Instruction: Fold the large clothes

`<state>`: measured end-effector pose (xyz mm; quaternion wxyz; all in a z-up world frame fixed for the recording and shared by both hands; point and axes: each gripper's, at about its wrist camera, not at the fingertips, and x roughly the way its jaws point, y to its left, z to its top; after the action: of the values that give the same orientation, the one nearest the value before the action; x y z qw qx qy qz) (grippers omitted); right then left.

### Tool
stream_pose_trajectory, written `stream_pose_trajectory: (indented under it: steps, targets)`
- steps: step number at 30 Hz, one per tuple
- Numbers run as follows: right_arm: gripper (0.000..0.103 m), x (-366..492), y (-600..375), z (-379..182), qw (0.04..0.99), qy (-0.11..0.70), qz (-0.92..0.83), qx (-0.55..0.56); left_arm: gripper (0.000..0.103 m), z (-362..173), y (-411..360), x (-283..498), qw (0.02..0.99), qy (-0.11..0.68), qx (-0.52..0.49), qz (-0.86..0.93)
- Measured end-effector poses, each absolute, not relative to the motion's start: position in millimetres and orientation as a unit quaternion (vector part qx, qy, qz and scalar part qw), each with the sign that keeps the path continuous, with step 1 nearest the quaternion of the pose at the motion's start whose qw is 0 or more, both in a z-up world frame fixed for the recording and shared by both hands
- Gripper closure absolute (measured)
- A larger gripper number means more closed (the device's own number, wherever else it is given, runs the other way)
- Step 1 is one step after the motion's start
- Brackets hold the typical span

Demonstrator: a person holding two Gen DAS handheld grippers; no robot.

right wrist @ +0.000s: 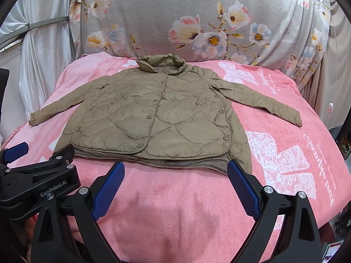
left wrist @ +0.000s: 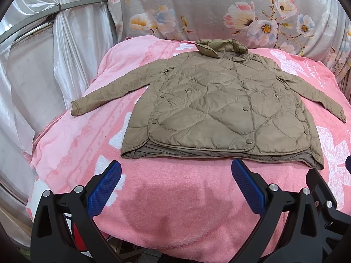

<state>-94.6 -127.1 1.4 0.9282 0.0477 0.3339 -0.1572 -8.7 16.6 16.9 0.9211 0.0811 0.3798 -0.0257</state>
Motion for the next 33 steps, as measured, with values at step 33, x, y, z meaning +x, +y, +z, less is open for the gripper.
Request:
stream_pose_trajectory:
  steps: [33]
  targets:
    - [0.010,-96.2,-128.3,2.6,0.928,0.334,-0.159,0.049,0.005,16.8,13.9,-12.0,0.922,0.378,0.079,-0.028]
